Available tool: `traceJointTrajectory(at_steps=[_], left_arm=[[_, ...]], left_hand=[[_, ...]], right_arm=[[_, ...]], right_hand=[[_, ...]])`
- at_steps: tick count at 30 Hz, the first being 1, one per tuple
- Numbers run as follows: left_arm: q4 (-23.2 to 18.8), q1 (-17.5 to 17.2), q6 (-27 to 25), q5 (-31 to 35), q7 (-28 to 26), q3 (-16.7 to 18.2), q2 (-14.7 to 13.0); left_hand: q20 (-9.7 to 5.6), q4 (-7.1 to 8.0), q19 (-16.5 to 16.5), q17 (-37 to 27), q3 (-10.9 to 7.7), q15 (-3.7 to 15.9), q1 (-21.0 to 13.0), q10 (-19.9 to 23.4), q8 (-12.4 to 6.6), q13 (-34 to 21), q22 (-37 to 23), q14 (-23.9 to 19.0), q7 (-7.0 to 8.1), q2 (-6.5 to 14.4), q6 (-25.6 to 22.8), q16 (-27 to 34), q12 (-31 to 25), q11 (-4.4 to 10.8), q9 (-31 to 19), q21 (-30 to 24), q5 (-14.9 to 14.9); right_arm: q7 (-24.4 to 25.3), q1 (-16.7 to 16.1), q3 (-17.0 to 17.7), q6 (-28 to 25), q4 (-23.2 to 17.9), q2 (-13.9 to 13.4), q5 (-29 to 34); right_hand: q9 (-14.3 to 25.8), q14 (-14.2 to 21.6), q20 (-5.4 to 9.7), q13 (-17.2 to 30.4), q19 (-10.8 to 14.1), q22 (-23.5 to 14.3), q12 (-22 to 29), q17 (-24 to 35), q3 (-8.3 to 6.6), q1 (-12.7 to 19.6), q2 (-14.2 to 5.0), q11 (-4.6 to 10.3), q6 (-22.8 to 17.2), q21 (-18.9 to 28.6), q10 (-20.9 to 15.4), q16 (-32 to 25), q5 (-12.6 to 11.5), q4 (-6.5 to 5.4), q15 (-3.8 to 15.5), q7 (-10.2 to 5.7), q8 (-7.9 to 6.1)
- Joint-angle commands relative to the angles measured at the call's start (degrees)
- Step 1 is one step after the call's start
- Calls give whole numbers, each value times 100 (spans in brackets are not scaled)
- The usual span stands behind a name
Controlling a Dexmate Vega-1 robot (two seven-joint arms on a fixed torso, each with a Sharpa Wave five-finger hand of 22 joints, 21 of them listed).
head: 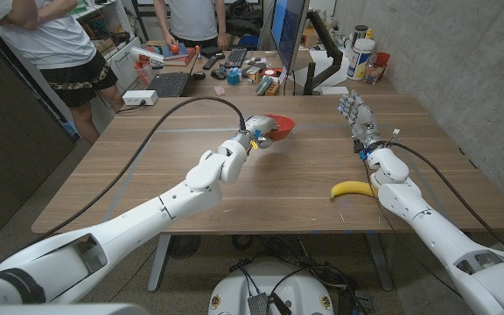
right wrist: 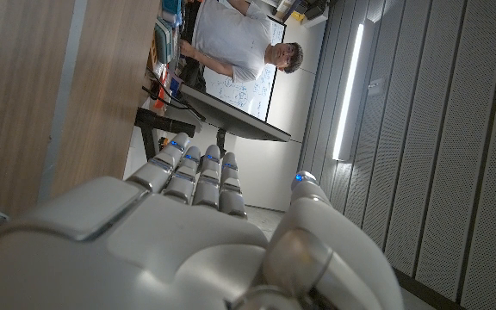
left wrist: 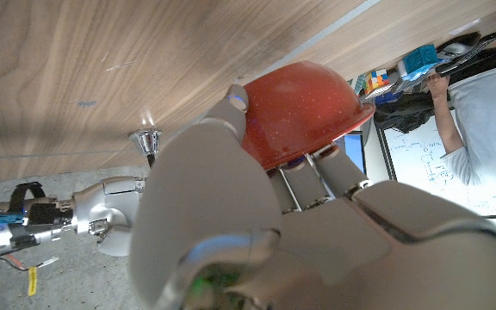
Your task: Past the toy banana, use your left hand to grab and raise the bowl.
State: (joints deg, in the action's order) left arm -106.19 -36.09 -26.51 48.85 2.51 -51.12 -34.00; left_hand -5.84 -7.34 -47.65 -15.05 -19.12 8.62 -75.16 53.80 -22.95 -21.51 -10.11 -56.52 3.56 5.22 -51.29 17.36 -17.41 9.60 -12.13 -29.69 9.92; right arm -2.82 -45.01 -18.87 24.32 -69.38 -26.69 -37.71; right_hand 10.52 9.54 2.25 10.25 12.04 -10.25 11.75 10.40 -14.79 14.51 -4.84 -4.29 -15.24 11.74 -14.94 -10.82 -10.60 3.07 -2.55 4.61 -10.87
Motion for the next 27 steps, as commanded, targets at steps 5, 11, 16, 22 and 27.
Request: traceJointTrajectory(at_steps=[5,11,16,22,27], left_arm=[[-373,-109,4,160,51,179,-72],[-455,-150,46,153,1,268,-73],[-546,-154,31,197,57,324,-98],[-621,-168,29,218,96,395,-119],[-669,-167,17,262,127,432,-123]], left_hand=[[-161,66,-27,-32,-31,458,33,28,-41,-38,-10,-70,-36,60,-77,-14,13,-13,-21,-32,28],[-159,68,-25,-35,-31,462,43,56,-48,-55,-10,-86,-35,59,-91,-20,14,-14,-20,-30,28],[-159,68,-30,-38,-32,462,48,62,-52,-66,-9,-92,-44,59,-100,-25,19,-23,-20,-31,29],[-158,69,-35,-43,-33,462,55,82,-62,-81,-10,-110,-40,60,-122,-28,23,-8,-19,-33,29],[-151,74,-28,-47,-33,459,66,84,-59,-94,-10,-122,-51,64,-114,-32,32,-13,-19,-29,30]], right_arm=[[25,23,-17,-4,-21,-3,43],[46,51,-40,-26,-21,7,73],[43,61,-50,-23,-17,13,81],[43,65,-56,-29,-11,13,87],[35,69,-57,-27,4,15,84]], right_hand=[[25,56,4,12,59,-25,24,15,27,-48,14,-13,-38,17,-51,-19,-34,-2,-2,-8,-34],[25,58,0,12,59,-25,23,16,29,-50,14,-12,-45,14,-52,-16,-34,-2,1,-13,-36],[25,57,-1,12,58,-25,23,16,31,-52,14,-14,-41,12,-55,-13,-34,-2,-1,-10,-34],[25,58,2,12,60,-25,23,17,32,-55,12,-16,-43,11,-57,-12,-34,-3,1,-15,-33],[25,62,-3,12,63,-25,24,17,34,-58,12,-17,-38,10,-62,-11,-33,-3,-1,-16,-31]])
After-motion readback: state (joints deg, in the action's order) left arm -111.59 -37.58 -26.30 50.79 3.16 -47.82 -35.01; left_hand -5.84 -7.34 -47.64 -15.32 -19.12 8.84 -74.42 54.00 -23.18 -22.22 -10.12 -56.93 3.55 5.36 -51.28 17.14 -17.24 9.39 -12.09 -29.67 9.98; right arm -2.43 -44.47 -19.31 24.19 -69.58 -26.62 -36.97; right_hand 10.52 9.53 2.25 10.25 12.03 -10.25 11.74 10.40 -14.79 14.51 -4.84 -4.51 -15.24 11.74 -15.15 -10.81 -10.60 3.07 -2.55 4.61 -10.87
